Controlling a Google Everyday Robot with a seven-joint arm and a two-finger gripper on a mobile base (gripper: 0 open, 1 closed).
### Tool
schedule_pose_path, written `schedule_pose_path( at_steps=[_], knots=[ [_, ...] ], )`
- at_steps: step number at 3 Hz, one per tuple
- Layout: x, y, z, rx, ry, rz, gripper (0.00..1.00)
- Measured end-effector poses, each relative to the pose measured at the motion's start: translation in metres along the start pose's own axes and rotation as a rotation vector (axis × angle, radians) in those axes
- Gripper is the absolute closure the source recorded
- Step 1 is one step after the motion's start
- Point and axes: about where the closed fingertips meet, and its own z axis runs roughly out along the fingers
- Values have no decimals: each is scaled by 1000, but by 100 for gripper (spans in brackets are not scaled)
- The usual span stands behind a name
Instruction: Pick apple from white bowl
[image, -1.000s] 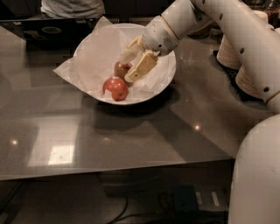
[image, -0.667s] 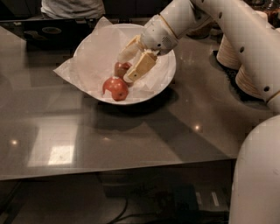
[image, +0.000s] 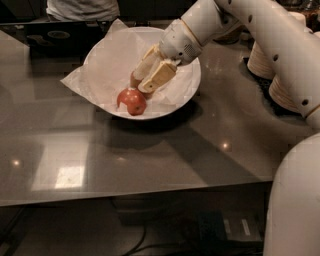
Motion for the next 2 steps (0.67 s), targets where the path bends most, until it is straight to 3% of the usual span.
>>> schedule_pose_path(
  at_steps=[1,2],
  knots=[
    [1,2,2,-6,2,1,48],
    [7,5,11,-26,7,7,47]
  ],
)
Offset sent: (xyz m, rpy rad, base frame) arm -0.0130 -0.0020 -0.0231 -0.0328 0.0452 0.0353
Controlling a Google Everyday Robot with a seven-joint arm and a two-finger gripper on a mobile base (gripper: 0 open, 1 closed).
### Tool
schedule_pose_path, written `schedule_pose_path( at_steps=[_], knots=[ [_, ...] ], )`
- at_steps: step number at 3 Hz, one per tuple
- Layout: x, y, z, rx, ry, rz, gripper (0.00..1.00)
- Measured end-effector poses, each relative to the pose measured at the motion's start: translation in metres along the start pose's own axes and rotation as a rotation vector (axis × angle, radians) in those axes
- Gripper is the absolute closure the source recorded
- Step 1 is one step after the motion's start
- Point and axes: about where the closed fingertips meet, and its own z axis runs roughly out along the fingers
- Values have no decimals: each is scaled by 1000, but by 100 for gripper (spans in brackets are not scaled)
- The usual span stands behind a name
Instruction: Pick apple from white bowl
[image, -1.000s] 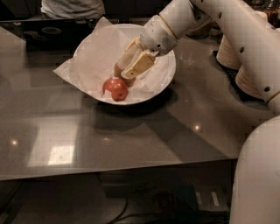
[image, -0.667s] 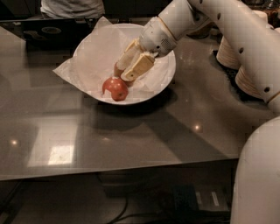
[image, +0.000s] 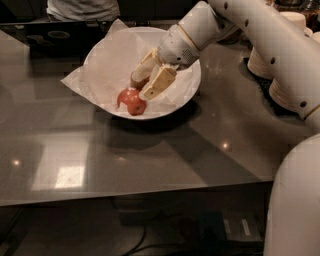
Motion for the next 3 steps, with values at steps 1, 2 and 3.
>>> schedule_pose_path(
  at_steps=[1,2,3],
  knots=[
    [9,3,9,-12,18,11,47],
    [14,1,15,-16,46,8,45],
    [11,-4,17,-8,69,-11,44]
  ],
)
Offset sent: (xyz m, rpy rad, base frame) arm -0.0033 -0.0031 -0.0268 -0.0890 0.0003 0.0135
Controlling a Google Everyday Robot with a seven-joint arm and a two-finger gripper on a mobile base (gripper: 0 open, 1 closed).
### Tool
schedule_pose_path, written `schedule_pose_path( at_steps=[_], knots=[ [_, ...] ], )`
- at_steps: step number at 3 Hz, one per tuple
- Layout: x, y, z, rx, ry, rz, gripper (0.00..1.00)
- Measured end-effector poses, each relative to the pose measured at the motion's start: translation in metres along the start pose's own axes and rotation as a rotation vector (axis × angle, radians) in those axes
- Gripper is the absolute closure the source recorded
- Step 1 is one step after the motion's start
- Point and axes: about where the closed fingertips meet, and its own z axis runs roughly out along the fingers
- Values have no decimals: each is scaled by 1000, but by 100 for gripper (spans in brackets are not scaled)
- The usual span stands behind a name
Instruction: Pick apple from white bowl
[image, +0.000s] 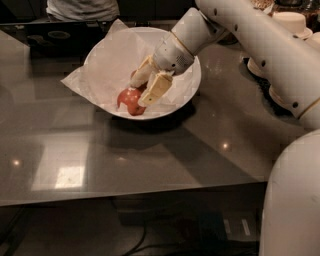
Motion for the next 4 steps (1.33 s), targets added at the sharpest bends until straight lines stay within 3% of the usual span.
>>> schedule_pose_path(
  at_steps=[2,4],
  knots=[
    [-10,-7,12,7,59,-53,42],
    [-4,-4,23,3,122,-72,41]
  ],
)
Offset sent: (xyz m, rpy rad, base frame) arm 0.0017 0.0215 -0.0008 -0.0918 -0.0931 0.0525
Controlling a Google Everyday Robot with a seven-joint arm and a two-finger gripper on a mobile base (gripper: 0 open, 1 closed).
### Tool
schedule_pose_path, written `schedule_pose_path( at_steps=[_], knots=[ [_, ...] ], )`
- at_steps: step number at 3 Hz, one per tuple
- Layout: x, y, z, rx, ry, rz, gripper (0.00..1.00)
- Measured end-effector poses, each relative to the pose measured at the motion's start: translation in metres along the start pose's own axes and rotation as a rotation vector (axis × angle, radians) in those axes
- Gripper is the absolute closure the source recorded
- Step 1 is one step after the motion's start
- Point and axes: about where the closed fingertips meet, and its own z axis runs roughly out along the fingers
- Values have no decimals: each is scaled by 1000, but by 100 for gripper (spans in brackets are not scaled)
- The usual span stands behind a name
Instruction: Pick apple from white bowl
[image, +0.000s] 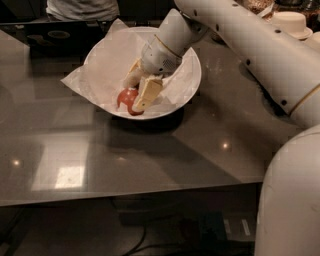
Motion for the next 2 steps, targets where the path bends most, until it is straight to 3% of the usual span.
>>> schedule_pose_path(
  at_steps=[2],
  knots=[
    [7,-1,5,-2,25,-1,44]
  ],
)
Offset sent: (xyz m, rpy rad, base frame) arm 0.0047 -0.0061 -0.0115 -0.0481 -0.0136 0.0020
